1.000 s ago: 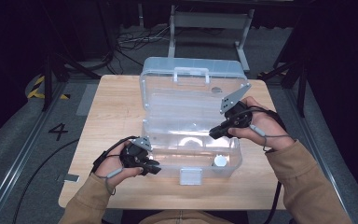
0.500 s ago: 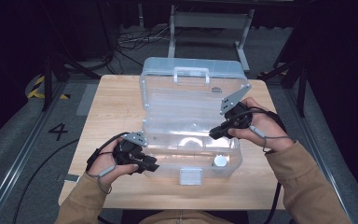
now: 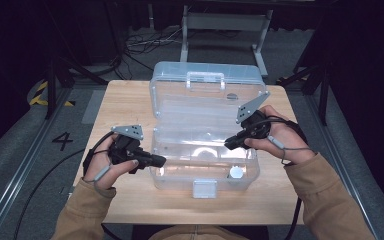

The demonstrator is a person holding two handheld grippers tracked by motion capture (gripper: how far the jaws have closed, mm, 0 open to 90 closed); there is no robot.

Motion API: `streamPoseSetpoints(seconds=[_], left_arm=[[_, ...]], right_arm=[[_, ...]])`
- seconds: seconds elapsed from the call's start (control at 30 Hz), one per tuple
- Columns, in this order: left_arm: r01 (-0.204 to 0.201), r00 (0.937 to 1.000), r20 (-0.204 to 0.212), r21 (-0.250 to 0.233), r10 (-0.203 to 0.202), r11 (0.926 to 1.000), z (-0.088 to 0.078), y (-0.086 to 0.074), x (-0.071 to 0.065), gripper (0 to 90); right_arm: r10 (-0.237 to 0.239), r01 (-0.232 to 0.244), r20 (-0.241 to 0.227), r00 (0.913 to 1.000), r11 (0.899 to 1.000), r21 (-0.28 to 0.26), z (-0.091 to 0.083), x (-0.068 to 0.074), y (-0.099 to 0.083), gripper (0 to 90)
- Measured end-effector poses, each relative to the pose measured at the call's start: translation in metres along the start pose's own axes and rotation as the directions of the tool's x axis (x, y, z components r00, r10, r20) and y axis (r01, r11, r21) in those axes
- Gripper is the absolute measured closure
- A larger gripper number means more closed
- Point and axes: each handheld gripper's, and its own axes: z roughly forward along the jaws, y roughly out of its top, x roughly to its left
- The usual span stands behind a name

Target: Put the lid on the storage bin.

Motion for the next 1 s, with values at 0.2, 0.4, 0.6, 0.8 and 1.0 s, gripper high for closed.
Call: streamPoseSetpoints(seconds=[0.2, 0.4, 0.6, 0.8, 1.0], left_arm=[[-0.006, 0.9992, -0.041, -0.084, 0.003, 0.9965, -0.012, 0.012, 0.001, 88.3], [-0.014, 0.9946, -0.104, -0.127, 0.0, 0.9918, -0.018, 0.018, 0.003, 87.1], [0.005, 0.9894, -0.143, -0.151, -0.027, 0.9886, -0.017, 0.022, 0.01, 88.0], [0.028, 0.983, -0.173, -0.198, -0.063, 0.9798, -0.015, 0.026, 0.015, 87.9], [0.051, 0.978, -0.186, -0.224, -0.094, 0.9732, -0.015, 0.026, 0.02, 86.6]], right_arm=[[0.004, -0.004, 0.003, 1.0, 1.0, 0.005, 0.001, 0.001, 0.0, 85.5], [0.008, -0.008, 0.012, 0.9999, 1.0, 0.008, 0.001, 0.004, -0.001, 85.4], [0.01, -0.01, 0.008, 0.9999, 1.0, 0.007, 0.002, 0.006, -0.003, 85.4], [0.003, -0.004, 0.01, 0.9999, 1.0, 0.01, 0.003, 0.009, -0.004, 85.5], [0.003, -0.003, 0.009, 1.0, 1.0, 0.011, 0.004, 0.01, -0.006, 85.5]])
